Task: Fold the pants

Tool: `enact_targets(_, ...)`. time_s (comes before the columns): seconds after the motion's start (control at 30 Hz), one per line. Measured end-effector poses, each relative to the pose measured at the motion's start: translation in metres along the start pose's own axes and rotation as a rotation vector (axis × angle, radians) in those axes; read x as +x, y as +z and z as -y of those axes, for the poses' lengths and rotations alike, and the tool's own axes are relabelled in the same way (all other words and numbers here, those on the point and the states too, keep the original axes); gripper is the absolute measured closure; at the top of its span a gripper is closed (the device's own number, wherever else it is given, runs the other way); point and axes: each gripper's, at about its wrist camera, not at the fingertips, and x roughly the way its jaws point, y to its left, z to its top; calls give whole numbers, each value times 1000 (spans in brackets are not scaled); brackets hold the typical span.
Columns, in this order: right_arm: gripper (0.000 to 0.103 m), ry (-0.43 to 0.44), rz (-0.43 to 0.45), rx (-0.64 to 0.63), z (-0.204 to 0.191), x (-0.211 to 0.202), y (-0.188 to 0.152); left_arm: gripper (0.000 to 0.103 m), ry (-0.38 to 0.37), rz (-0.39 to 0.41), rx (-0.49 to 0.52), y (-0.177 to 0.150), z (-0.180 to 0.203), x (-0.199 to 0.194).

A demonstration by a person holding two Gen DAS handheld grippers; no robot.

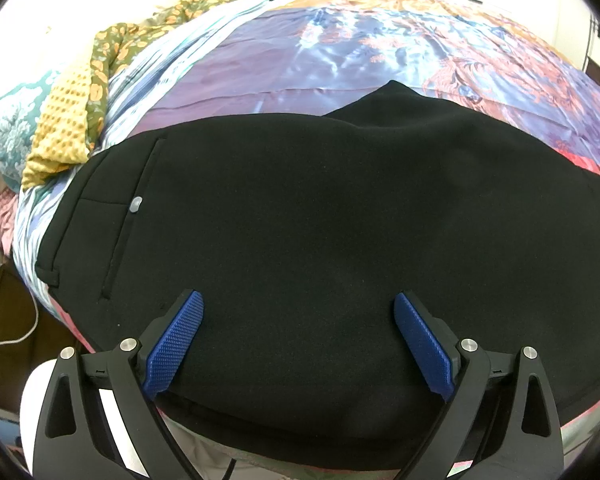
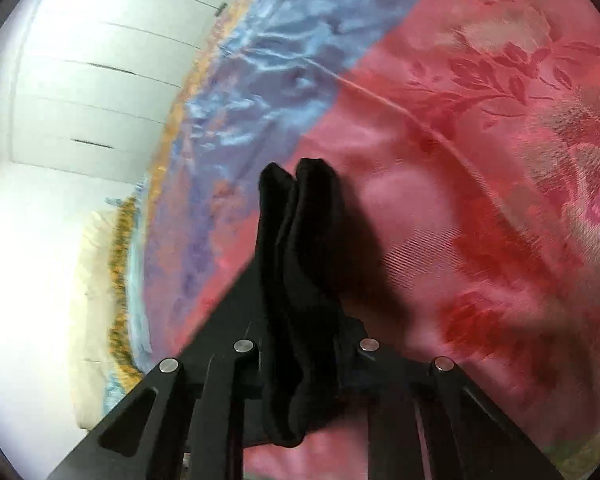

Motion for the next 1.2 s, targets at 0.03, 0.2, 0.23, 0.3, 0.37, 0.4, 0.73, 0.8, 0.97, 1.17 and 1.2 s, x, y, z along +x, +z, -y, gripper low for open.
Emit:
enact_targets(0.03, 85, 36, 9, 2, -6, -3, -3, 6, -3, -1, -4, 0, -1, 0)
enact_targets(0.2, 84, 204, -2, -33, -64, -8, -27, 7, -43, -2, -47, 2, -7, -6)
enact_targets(0.23, 84, 231, -7, -36, -74, -6, -33, 7, -53, -1, -56, 2, -9, -8)
enact_targets(0.3, 84, 291, -26, -38, -104, 4, -51, 7, -81, 4, -83, 2, -13, -10)
enact_targets(0.37, 84, 326, -49, -34, -131, 19, -71, 7, -115, 6, -121, 4, -19, -12)
enact_targets(0.4, 84, 334, -59, -30, -143, 30, -81, 7, -129, 6, -137, 4, -22, -12)
enact_targets(0.73, 70, 106, -207, -531, -264, 202, -254, 7, -178, 10, -159, 4, -27, -14)
enact_targets(0.8, 37, -56, -256, -837, -281, 232, -302, 7, -219, 12, -180, 3, -32, -17)
enact_targets(0.97, 19, -111, -201, -1153, -281, 194, -344, 8, -349, 43, -215, 1, -34, -43)
enact_targets(1.17, 5, -175, 76, -1096, -246, 107, -308, 8, -546, 51, -123, 8, 22, -79)
enact_targets(1.2, 5, -200, 110, -1072, -240, 102, -305, 9, -571, 42, -109, 10, 32, -81)
